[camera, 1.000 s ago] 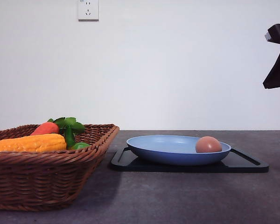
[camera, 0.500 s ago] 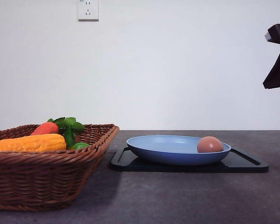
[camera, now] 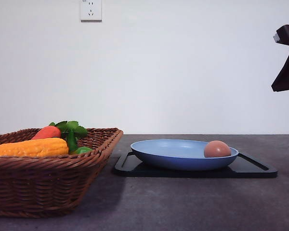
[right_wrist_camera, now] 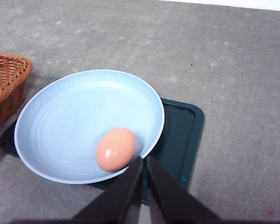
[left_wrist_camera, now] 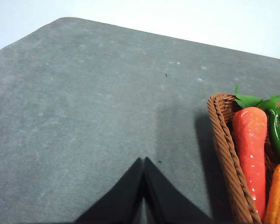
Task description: Transfer egg from basket to plate and serve
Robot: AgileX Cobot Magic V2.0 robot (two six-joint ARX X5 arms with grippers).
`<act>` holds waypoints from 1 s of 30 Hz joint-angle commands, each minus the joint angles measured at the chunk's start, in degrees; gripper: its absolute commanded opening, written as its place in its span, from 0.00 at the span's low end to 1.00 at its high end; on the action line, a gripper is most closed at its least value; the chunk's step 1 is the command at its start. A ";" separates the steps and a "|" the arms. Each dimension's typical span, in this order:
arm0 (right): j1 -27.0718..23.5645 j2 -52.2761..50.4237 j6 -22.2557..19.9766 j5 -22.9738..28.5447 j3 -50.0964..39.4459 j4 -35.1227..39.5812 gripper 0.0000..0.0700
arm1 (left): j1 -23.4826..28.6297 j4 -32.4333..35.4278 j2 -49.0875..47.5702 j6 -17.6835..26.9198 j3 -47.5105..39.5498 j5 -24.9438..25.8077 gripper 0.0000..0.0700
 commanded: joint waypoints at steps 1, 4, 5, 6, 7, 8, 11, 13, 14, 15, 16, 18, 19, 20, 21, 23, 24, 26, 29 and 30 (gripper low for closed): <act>0.26 0.20 0.74 0.04 0.39 0.66 0.00 | 0.11 -0.79 -0.11 0.11 -1.38 -0.01 0.00; 0.25 0.20 0.41 0.55 0.39 0.80 0.00 | 0.11 -0.79 -0.11 0.11 -1.38 -0.01 0.00; 0.22 0.20 -0.33 1.66 0.39 1.12 0.00 | 0.11 -0.79 -0.11 0.11 -1.38 -0.01 0.00; 0.22 0.13 -0.79 3.63 0.39 1.72 0.00 | 0.11 -0.79 -0.11 0.11 -1.38 -0.01 0.00; 0.22 -0.38 -1.03 5.39 0.39 2.05 0.00 | 0.11 -0.79 -0.11 0.11 -1.38 -0.01 0.00; 0.22 -1.39 -1.03 6.90 0.39 2.07 0.00 | 0.11 -0.79 -0.11 0.11 -1.38 -0.01 0.00; -0.25 -7.51 -1.94 12.87 0.34 -0.10 0.00 | 0.11 -0.79 -0.11 0.11 -1.38 0.01 0.00; -0.70 -11.90 -2.88 13.98 -0.24 -0.66 0.00 | 0.11 -0.78 -0.11 0.11 -1.38 -0.01 0.00; -1.11 -14.28 -3.35 13.85 -0.76 -0.63 0.00 | 0.11 -0.77 -0.11 0.11 -1.38 -0.01 0.00; -1.67 -16.53 -3.62 13.60 -1.52 -0.43 0.00 | 0.11 -0.78 -0.11 0.11 -1.38 0.01 0.00; -2.31 -18.88 -3.77 13.47 -2.45 -0.18 0.00 | 0.11 -0.78 -0.11 0.11 -1.38 0.01 0.00; -3.88 -23.45 -3.79 13.47 -4.69 0.15 0.00 | 0.11 -0.78 -0.11 0.11 -1.38 0.00 0.00; -4.79 -25.60 -3.77 13.37 -5.93 0.15 0.00 | 0.11 -0.78 -0.11 0.11 -1.38 0.00 0.00; -5.78 -27.76 -3.74 13.15 -7.32 0.15 0.00 | 0.11 -0.77 -0.11 0.11 -1.38 0.01 0.00; -6.74 -29.72 -3.72 12.44 -8.64 0.13 0.00 | 0.11 -0.79 -0.11 0.11 -1.38 0.01 0.00; -8.89 -33.45 -3.71 9.82 -11.36 0.13 0.00 | 0.11 -0.79 -0.11 0.11 -1.38 0.01 0.00; -9.94 -35.02 -3.69 8.05 -12.60 0.11 0.00 | 0.11 -0.77 -0.11 0.11 -1.38 0.01 0.00; -12.01 -37.76 -3.58 3.97 -14.92 0.13 0.00 | 0.11 -0.79 -0.11 0.11 -1.38 -0.01 0.00; -14.74 -40.73 -3.25 -1.36 -17.67 0.11 0.00 | 0.11 -0.79 -0.11 0.11 -1.38 -0.01 0.00; -15.46 -41.05 -3.13 -2.88 -18.37 0.21 0.00 | 0.11 -0.77 -0.11 0.11 -1.38 0.01 0.00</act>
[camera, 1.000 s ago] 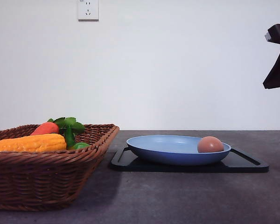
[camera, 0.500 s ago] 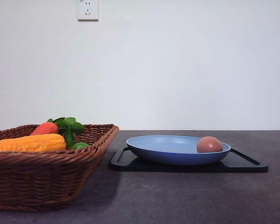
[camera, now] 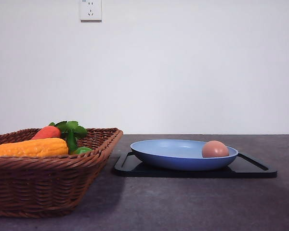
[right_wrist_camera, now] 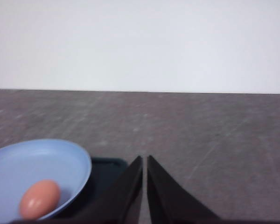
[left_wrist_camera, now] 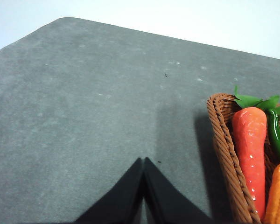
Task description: Transfer egg from basket to plate and serve
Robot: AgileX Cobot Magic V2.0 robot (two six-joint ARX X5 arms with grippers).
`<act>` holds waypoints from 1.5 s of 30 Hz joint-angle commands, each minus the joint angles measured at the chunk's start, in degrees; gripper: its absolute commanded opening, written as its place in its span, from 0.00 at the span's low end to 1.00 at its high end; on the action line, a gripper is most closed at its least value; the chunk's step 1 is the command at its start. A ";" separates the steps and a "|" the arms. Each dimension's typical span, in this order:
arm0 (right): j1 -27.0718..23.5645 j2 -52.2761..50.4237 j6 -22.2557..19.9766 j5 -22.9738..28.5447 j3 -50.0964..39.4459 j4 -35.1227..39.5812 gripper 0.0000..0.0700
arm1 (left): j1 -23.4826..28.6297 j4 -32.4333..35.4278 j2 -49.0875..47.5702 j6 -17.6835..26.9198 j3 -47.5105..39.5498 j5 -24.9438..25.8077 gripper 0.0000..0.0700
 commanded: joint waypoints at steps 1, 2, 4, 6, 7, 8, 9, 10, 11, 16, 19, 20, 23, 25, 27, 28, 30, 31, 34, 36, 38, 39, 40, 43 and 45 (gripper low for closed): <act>-1.03 -0.17 0.19 -2.80 -0.90 0.51 0.00 | 0.11 -0.79 -0.11 0.11 -1.38 -0.02 0.00; -1.75 -0.17 0.55 -4.04 -1.47 0.46 0.00 | 0.11 -0.81 -0.11 0.11 -1.38 0.00 0.00; -2.79 -0.17 1.23 -5.36 -2.40 0.40 0.00 | 0.11 -0.79 -0.11 0.11 -1.38 0.00 0.00; -3.41 -0.17 1.78 -6.17 -2.83 -1.33 0.00 | 0.11 -0.81 -0.11 0.11 -1.38 -0.02 0.00; -3.43 -0.17 2.16 -6.13 -2.84 -2.47 0.00 | 0.11 -0.79 -0.11 0.11 -1.38 -0.02 0.00; -3.43 -0.17 2.38 -6.13 -2.84 -3.97 0.00 | 0.11 -0.79 -0.11 0.11 -1.38 0.00 0.00; -3.43 -0.17 2.40 -6.13 -2.84 -5.55 0.00 | 0.11 -0.81 -0.11 0.11 -1.38 0.00 0.00; -3.38 -0.17 2.40 -6.15 -2.84 -6.95 0.00 | 0.11 -0.79 -0.11 0.11 -1.38 0.00 0.00; -3.36 -0.10 2.40 -6.06 -2.79 -7.02 0.00 | 0.11 -0.79 -0.11 0.11 -1.38 0.00 0.00; -3.36 -0.17 2.38 -5.91 -2.70 -5.94 0.00 | 0.11 -0.81 -0.11 0.11 -1.38 -0.02 0.00; -3.36 -0.17 2.38 -5.93 -2.68 -5.94 0.00 | 0.11 -0.79 -0.11 0.11 -1.38 0.00 0.00; -3.36 -0.17 2.38 -5.89 -2.68 -5.94 0.00 | 0.11 -0.79 -0.11 0.11 -1.38 -0.02 0.00; -3.36 -0.17 2.38 -5.91 -2.68 -5.94 0.00 | 0.11 -0.79 -0.11 0.11 -1.38 0.00 0.00; -3.36 -0.17 2.38 -5.91 -2.68 -5.94 0.00 | 0.11 -0.79 -0.11 0.11 -1.38 0.00 0.00; -3.36 -0.17 2.38 -5.91 -2.68 -5.94 0.00 | 0.11 -0.79 -0.11 0.11 -1.38 0.00 0.00; -3.36 -0.17 2.38 -5.91 -2.68 -5.94 0.00 | 0.11 -0.79 -0.11 0.11 -1.38 -0.02 0.00; -3.36 -0.17 2.38 -5.91 -2.68 -5.94 0.00 | 0.11 -0.79 -0.11 0.11 -1.38 -0.02 0.00; -3.36 -0.17 2.38 -5.91 -2.68 -5.94 0.00 | 0.11 -0.79 -0.11 0.11 -1.38 0.00 0.00; -3.36 -0.17 2.38 -5.91 -2.68 -5.94 0.00 | 0.11 -0.79 -0.11 0.11 -1.38 0.00 0.00; -3.36 -0.17 2.38 -5.91 -2.68 -5.94 0.00 | 0.11 -0.79 -0.11 0.13 -1.38 0.00 0.00; -3.36 -0.17 2.38 -5.91 -2.68 -5.94 0.00 | 0.11 -0.79 -0.11 0.11 -1.38 -0.02 0.00; -3.36 -0.17 2.38 -5.91 -2.68 -5.94 0.00 | 0.11 -0.79 -0.11 0.11 -1.38 -0.02 0.00; -3.36 -0.17 2.38 -5.91 -2.68 -5.94 0.00 | 0.11 -0.79 -0.11 0.11 -1.38 0.00 0.00; -3.36 -0.17 2.38 -5.91 -2.68 -5.94 0.00 | 0.11 -0.79 -0.11 0.11 -1.38 0.00 0.00; -3.36 -0.17 2.38 -5.91 -2.68 -5.94 0.00 | 0.11 -0.79 -0.11 0.11 -1.38 0.00 0.00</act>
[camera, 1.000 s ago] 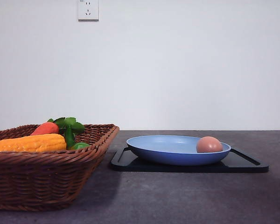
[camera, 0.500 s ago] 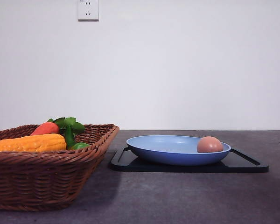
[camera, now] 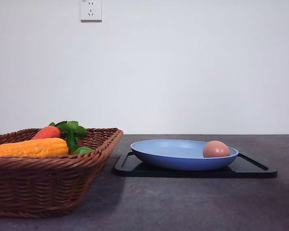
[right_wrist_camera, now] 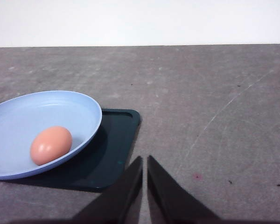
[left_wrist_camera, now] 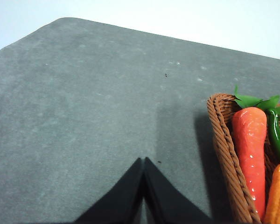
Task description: Transfer egg from basket to plate and serve
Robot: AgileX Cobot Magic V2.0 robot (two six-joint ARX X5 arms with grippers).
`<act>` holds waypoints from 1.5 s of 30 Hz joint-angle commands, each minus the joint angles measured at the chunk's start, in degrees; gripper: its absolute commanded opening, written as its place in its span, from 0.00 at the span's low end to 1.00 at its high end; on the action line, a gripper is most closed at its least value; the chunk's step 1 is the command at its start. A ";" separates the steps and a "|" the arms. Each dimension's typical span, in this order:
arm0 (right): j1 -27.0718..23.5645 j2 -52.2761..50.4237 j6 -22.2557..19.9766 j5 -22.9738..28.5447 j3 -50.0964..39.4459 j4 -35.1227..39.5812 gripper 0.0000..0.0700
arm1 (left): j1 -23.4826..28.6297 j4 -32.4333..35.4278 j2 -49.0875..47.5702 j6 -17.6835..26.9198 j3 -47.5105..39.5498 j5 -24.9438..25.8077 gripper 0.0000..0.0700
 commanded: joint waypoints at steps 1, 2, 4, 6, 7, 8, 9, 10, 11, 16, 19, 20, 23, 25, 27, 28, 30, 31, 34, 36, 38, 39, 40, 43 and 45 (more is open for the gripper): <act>0.02 -0.13 0.66 0.02 -0.22 0.50 0.00 | 0.11 -0.83 -0.11 0.11 -1.36 0.00 0.00; 0.02 -0.13 0.66 0.02 -0.22 0.50 0.00 | 0.11 -0.83 -0.11 0.11 -1.36 0.00 0.00; 0.02 -0.13 0.66 0.02 -0.22 0.50 0.00 | 0.11 -0.83 -0.11 0.11 -1.36 0.00 0.00; 0.02 -0.13 0.66 0.02 -0.22 0.50 0.00 | 0.11 -0.83 -0.11 0.11 -1.36 0.00 0.00; 0.02 -0.13 0.66 0.02 -0.22 0.50 0.00 | 0.11 -0.83 -0.11 0.11 -1.36 -0.02 0.00; 0.02 -0.13 0.66 0.02 -0.22 0.50 0.00 | 0.11 -0.83 -0.11 0.11 -1.36 -0.02 0.00; 0.02 -0.13 0.66 0.02 -0.22 0.50 0.00 | 0.11 -0.83 -0.11 0.11 -1.36 -0.02 0.00; 0.02 -0.13 0.66 0.02 -0.22 0.50 0.00 | 0.11 -0.83 -0.11 0.11 -1.36 -0.02 0.00; 0.02 -0.13 0.66 0.02 -0.22 0.50 0.00 | 0.11 -0.83 -0.11 0.11 -1.36 0.00 0.00; 0.02 -0.13 0.66 0.02 -0.22 0.50 0.00 | 0.11 -0.83 -0.11 0.11 -1.36 -0.02 0.00; 0.02 -0.13 0.66 0.02 -0.22 0.50 0.00 | 0.11 -0.83 -0.11 0.11 -1.36 -0.02 0.00; 0.02 -0.13 0.66 0.02 -0.22 0.50 0.00 | 0.11 -0.83 -0.11 0.11 -1.36 -0.02 0.00; 0.02 -0.13 0.66 0.02 -0.22 0.50 0.00 | 0.11 -0.83 -0.11 0.11 -1.36 0.00 0.00; 0.02 -0.13 0.66 0.02 -0.22 0.50 0.00 | 0.11 -0.83 -0.11 0.11 -1.36 -0.02 0.00; 0.02 -0.13 0.66 0.02 -0.22 0.50 0.00 | 0.11 -0.83 -0.11 0.11 -1.36 0.00 0.00; 0.02 -0.13 0.66 0.02 -0.22 0.50 0.00 | 0.11 -0.83 -0.11 0.11 -1.36 -0.02 0.00; 0.02 -0.13 0.66 0.02 -0.22 0.50 0.00 | 0.11 -0.83 -0.11 0.11 -1.36 -0.02 0.00; 0.02 -0.13 0.66 0.02 -0.22 0.50 0.00 | 0.11 -0.83 -0.11 0.11 -1.36 -0.02 0.00; 0.02 -0.13 0.66 0.02 -0.22 0.50 0.00 | 0.11 -0.83 -0.11 0.11 -1.36 -0.02 0.00; 0.02 -0.13 0.66 0.02 -0.22 0.50 0.00 | 0.11 -0.83 -0.11 0.11 -1.36 0.00 0.00; 0.02 -0.13 0.66 0.02 -0.22 0.50 0.00 | 0.11 -0.83 -0.11 0.11 -1.36 0.00 0.00; 0.02 -0.13 0.66 0.02 -0.22 0.50 0.00 | 0.11 -0.83 -0.11 0.11 -1.36 0.00 0.00; 0.02 -0.13 0.66 0.02 -0.22 0.50 0.00 | 0.11 -0.83 -0.11 0.11 -1.36 0.00 0.00; 0.02 -0.13 0.66 0.02 -0.22 0.50 0.00 | 0.11 -0.83 -0.11 0.11 -1.36 0.00 0.00; 0.02 -0.13 0.66 0.02 -0.22 0.50 0.00 | 0.11 -0.83 -0.11 0.11 -1.36 0.00 0.00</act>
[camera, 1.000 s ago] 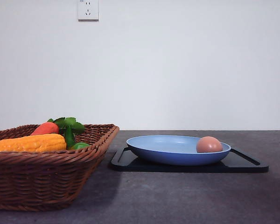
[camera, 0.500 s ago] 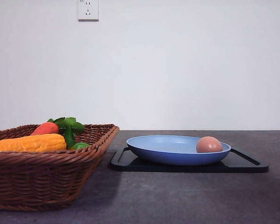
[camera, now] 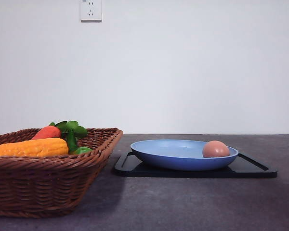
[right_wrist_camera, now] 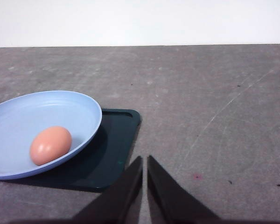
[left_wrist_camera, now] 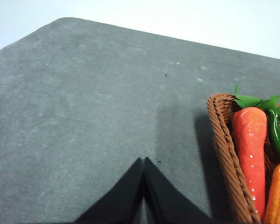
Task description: Transfer egg from basket to plate and serve
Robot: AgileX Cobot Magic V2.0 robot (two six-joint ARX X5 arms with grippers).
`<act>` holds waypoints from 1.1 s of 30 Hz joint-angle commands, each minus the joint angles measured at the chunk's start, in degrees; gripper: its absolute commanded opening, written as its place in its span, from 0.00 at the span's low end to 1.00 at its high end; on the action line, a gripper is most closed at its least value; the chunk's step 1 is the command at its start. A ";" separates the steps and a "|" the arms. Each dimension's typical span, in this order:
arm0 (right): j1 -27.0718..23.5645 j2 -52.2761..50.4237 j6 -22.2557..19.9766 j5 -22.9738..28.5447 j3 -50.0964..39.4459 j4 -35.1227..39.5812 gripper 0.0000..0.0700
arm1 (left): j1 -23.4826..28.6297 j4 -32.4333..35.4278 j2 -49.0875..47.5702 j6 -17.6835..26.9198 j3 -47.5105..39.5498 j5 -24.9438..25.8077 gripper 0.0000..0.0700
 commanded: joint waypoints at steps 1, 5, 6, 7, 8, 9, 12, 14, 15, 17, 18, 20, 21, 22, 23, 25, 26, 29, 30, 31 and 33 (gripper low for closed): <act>0.02 -0.13 0.66 0.02 -0.22 0.50 0.00 | 0.11 -0.83 -0.11 0.11 -1.36 -0.02 0.00; 0.02 -0.13 0.66 0.02 -0.22 0.50 0.00 | 0.11 -0.83 -0.11 0.13 -1.36 0.00 0.00; 0.02 -0.13 0.66 0.02 -0.22 0.50 0.00 | 0.11 -0.83 -0.11 0.11 -1.36 0.00 0.00; 0.02 -0.13 0.66 0.02 -0.22 0.50 0.00 | 0.11 -0.83 -0.11 0.11 -1.36 -0.02 0.00; 0.02 -0.13 0.66 0.02 -0.22 0.50 0.00 | 0.11 -0.83 -0.11 0.11 -1.36 -0.02 0.00; 0.02 -0.13 0.66 0.02 -0.22 0.50 0.00 | 0.11 -0.83 -0.11 0.11 -1.36 0.00 0.00; 0.02 -0.13 0.66 0.02 -0.22 0.50 0.00 | 0.11 -0.83 -0.11 0.11 -1.36 -0.02 0.00; 0.02 -0.13 0.66 0.02 -0.22 0.50 0.00 | 0.11 -0.83 -0.11 0.11 -1.36 0.00 0.00; 0.02 -0.13 0.66 0.02 -0.22 0.50 0.00 | 0.11 -0.83 -0.11 0.11 -1.36 -0.02 0.00; 0.02 -0.13 0.66 0.02 -0.22 0.50 0.00 | 0.11 -0.83 -0.11 0.11 -1.36 -0.02 0.00; 0.02 -0.13 0.66 0.02 -0.22 0.50 0.00 | 0.11 -0.83 -0.11 0.11 -1.36 -0.02 0.00; 0.02 -0.13 0.66 0.02 -0.22 0.50 0.00 | 0.11 -0.83 -0.11 0.11 -1.36 0.00 0.00; 0.02 -0.13 0.66 0.02 -0.22 0.50 0.00 | 0.11 -0.83 -0.11 0.11 -1.36 0.00 0.00; 0.02 -0.13 0.66 0.02 -0.22 0.50 0.00 | 0.11 -0.83 -0.11 0.11 -1.36 -0.02 0.00; 0.02 -0.13 0.66 0.02 -0.22 0.50 0.00 | 0.11 -0.83 -0.11 0.11 -1.36 0.00 0.00; 0.02 -0.13 0.66 0.02 -0.22 0.50 0.00 | 0.11 -0.83 -0.11 0.11 -1.36 0.00 0.00; 0.02 -0.13 0.66 0.02 -0.22 0.50 0.00 | 0.11 -0.83 -0.11 0.11 -1.36 0.00 0.00; 0.02 -0.13 0.66 0.02 -0.22 0.50 0.00 | 0.11 -0.83 -0.11 0.11 -1.36 -0.02 0.00; 0.02 -0.13 0.66 0.02 -0.22 0.50 0.00 | 0.11 -0.83 -0.11 0.11 -1.36 0.00 0.00; 0.02 -0.13 0.66 0.02 -0.22 0.50 0.00 | 0.11 -0.83 -0.11 0.11 -1.36 -0.02 0.00; 0.02 -0.13 0.66 0.02 -0.22 0.50 0.00 | 0.11 -0.83 -0.11 0.11 -1.36 0.00 0.00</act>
